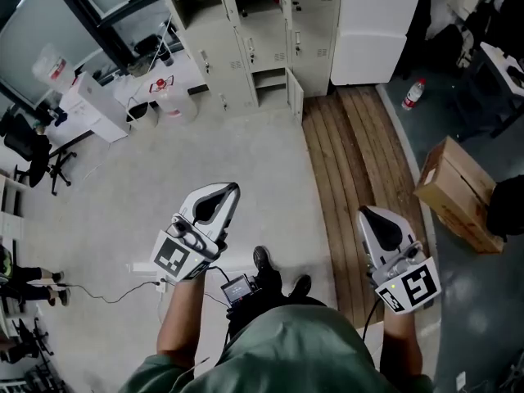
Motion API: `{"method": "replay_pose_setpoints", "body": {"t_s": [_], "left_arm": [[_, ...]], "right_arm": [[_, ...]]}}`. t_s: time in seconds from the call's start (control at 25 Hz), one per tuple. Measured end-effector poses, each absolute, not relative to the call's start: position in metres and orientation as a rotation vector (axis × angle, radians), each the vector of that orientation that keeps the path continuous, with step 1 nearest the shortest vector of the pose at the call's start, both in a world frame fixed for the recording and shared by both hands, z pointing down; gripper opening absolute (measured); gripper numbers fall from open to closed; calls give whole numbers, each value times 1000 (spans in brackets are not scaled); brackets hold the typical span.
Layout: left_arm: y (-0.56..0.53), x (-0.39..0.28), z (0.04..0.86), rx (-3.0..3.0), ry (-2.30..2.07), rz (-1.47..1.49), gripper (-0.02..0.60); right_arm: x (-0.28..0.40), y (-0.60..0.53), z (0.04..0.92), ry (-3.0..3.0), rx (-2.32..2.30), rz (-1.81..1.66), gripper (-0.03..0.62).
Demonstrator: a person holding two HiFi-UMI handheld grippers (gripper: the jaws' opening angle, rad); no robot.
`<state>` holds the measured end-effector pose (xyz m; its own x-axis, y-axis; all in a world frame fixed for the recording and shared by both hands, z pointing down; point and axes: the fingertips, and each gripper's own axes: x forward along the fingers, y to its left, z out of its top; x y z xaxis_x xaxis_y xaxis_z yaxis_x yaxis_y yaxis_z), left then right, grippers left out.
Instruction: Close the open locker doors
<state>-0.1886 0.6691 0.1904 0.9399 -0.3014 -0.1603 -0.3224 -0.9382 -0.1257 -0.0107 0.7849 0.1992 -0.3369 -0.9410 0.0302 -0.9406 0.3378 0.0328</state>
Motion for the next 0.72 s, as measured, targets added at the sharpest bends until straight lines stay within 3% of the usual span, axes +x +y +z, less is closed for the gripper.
{"method": "replay_pose_setpoints", "body": {"t_s": [0.72], "left_arm": [[471,-236,240,-2983,507,155,2]], "right_arm": [[-42,614,220,-2488,1845,72,6]]}}
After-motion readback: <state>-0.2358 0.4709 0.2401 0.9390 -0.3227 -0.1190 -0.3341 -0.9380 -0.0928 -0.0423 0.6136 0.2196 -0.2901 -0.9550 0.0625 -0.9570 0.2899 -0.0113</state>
